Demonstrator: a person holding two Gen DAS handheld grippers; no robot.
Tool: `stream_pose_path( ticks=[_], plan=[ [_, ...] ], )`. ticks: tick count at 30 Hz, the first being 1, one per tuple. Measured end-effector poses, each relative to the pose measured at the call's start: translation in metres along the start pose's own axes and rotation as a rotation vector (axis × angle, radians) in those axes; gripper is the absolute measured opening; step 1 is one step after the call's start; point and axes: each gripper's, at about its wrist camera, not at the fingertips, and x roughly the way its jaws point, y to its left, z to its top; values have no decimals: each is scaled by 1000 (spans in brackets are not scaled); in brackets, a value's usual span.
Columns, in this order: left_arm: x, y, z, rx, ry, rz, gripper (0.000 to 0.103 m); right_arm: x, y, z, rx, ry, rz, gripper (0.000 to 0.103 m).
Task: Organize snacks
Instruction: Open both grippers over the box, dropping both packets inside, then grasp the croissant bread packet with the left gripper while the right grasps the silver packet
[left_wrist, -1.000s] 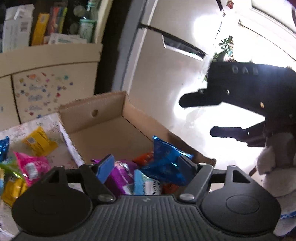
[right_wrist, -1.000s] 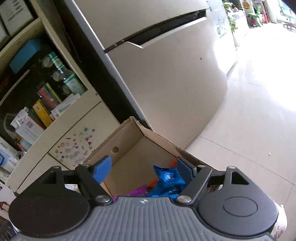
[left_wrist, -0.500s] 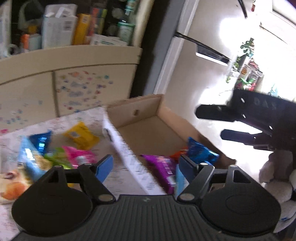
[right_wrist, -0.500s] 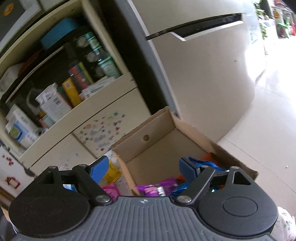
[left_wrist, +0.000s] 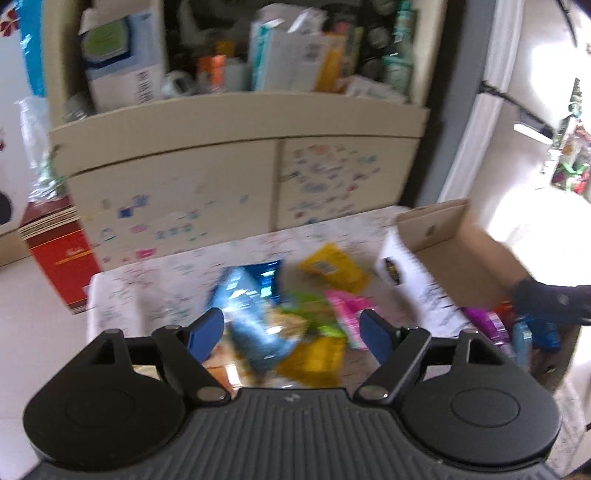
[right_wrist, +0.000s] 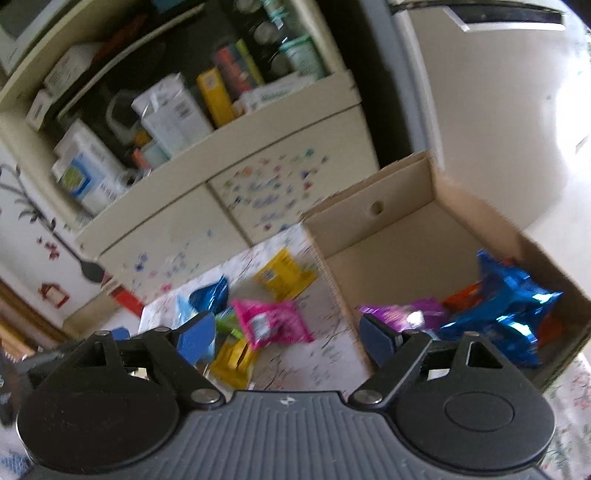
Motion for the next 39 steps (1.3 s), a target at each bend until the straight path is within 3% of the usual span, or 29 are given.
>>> stream_pose_path(
  ticks=[10, 18, 28, 39],
  plan=[
    [15, 41, -10, 107, 5, 75, 80, 26, 27, -19, -117, 81, 83, 90],
    [27, 60, -31, 294, 38, 39, 80, 55, 42, -37, -259, 168, 124, 90],
    [48, 54, -51, 558, 82, -30, 80, 84, 79, -65, -610, 271, 177, 90],
    [63, 59, -54, 624, 103, -63, 80, 109, 96, -79, -831, 286, 160, 90]
  ],
)
